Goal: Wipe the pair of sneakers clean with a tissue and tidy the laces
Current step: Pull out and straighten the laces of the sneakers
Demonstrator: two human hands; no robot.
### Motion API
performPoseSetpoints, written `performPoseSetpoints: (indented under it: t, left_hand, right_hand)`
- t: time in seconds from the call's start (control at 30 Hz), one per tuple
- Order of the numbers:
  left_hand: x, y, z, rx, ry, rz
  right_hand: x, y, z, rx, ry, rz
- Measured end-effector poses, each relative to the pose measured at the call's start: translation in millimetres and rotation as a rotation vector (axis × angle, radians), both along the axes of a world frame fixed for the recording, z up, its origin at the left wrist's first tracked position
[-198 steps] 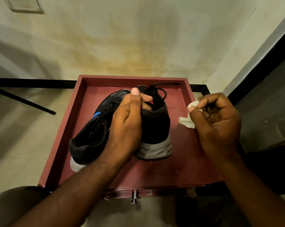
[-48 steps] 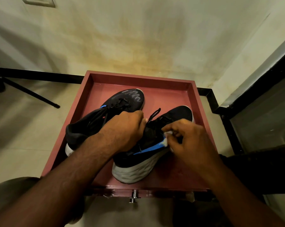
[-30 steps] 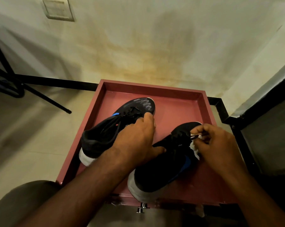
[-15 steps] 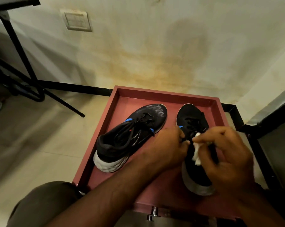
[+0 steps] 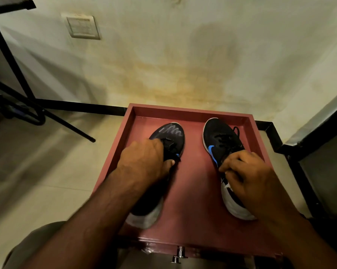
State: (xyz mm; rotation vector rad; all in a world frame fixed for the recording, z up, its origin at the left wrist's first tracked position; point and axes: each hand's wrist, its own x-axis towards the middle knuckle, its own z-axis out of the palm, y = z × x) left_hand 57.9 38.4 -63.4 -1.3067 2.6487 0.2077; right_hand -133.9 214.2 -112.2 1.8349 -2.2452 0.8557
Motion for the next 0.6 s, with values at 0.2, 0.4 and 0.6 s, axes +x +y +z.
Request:
performPoseSetpoints:
  t: [0.2, 0.4, 0.6]
  left_hand:
    - [6, -13, 2, 0.176, 0.155, 0.018]
    - [2, -8, 2, 0.118, 0.163, -0.037]
    - [3, -10, 3, 0.176, 0.224, -0.049]
  right_hand:
    - [-2, 3, 11, -0.183, -0.138, -0.052]
    - [8, 4, 6, -0.115, -0.168, 0.084]
    - [9, 4, 8, -0.132, -0.176, 0.090]
